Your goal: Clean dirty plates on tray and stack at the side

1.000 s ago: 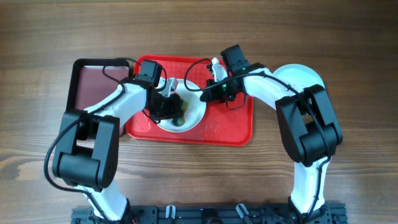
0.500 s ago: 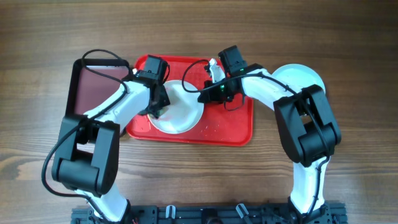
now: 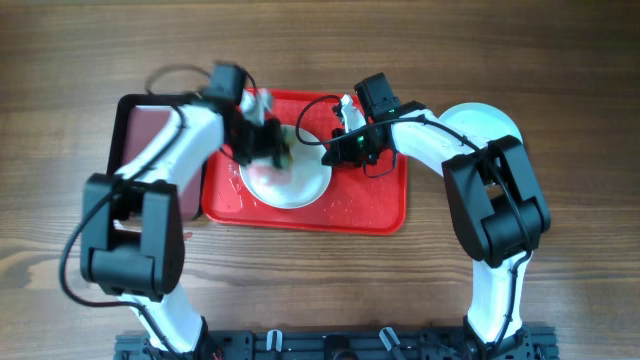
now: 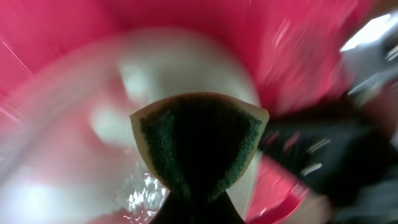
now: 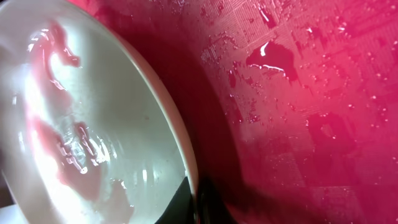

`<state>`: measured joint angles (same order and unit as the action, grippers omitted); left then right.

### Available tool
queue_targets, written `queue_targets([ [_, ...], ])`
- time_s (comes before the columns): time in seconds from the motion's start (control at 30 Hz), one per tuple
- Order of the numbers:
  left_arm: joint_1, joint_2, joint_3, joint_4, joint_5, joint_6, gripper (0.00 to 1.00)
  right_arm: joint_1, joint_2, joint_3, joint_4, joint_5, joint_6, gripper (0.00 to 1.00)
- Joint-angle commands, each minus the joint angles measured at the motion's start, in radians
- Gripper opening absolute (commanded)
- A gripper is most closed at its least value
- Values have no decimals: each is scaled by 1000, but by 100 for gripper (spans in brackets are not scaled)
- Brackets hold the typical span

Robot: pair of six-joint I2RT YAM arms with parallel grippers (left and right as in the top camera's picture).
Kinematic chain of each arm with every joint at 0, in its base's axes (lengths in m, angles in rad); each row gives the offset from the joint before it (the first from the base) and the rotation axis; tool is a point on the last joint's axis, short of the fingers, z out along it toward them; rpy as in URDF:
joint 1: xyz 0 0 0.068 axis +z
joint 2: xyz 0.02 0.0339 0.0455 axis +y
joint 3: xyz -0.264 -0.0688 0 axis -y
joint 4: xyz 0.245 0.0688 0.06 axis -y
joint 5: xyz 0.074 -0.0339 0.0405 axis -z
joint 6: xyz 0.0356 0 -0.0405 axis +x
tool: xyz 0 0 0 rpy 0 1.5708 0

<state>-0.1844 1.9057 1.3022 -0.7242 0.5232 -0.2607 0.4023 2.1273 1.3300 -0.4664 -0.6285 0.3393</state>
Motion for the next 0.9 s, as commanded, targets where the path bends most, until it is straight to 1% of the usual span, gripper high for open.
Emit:
queue_targets([
  [0.0,117,-5,143,5,-59,-43,4,-3,13,-16,-21,8,16,4],
  [0.07,146,-5,148,5,-113,-43,4,-2,-13,-16,-45,63,16,4],
  [0.23,154,-5,147,-59,-268,-43,4,-1,-173,-16,-154,337,1,4],
  [0.4,137,-4,122,-68,-282,-51,4,39,-341,-16,-224,686,2,5],
  [0.5,129,-4,122,-73,-282,-61,4,118,-422,-16,-233,1049,4,4],
  [0.53,129,-4,122,-73,-282,-62,4,160,-440,-16,-228,1202,0,4],
  [0.6,129,-4,122,-73,-282,-62,4,221,-447,-16,-223,1377,-15,4],
  [0.73,129,-4,122,-72,-282,-62,4,346,-446,-16,-206,1617,-83,4],
  [0.87,129,-4,122,-69,-283,-62,4,436,-446,-16,-183,1809,-133,4],
])
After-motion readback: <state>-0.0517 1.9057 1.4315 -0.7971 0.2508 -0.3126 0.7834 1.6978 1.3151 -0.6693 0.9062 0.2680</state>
